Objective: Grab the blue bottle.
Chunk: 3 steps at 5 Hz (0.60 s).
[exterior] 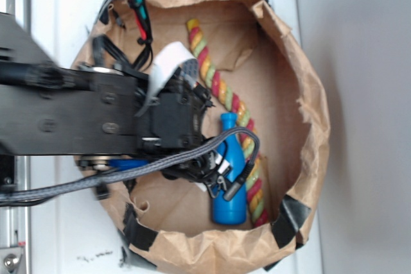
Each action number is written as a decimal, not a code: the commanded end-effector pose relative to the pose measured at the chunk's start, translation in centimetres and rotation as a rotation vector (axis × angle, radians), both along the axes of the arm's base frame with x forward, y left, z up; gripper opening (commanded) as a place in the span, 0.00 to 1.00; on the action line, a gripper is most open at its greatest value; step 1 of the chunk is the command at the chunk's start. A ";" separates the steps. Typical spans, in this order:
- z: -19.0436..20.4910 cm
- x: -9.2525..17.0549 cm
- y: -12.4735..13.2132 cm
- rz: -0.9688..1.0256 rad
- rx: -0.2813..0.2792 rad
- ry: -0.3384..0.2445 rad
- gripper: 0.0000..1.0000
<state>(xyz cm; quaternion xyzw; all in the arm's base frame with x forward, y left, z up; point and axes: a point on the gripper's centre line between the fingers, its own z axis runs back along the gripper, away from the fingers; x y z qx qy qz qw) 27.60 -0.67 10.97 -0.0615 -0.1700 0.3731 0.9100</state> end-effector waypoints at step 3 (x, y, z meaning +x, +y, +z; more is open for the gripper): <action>-1.7 7.0 -1.1 0.043 -0.074 0.099 1.00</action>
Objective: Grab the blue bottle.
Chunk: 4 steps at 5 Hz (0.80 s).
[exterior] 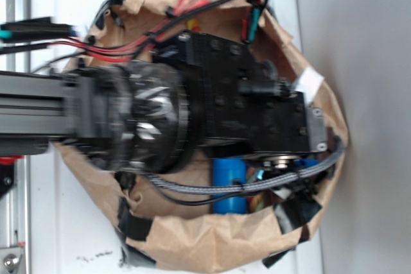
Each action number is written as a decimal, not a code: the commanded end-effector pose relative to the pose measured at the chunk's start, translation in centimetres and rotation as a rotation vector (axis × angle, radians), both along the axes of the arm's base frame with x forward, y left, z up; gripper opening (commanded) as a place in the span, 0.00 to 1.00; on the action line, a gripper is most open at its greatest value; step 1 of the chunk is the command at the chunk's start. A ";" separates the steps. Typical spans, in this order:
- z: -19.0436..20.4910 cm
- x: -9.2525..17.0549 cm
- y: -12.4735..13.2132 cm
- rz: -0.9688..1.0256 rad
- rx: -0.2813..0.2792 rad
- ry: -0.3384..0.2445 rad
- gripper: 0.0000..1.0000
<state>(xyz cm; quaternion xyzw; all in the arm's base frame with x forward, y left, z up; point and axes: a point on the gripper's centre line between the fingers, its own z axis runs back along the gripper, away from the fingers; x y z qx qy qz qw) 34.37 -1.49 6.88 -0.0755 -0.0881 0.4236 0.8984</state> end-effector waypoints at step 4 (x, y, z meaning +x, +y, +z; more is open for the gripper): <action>3.0 -0.9 -0.2 -0.188 0.046 -0.146 1.00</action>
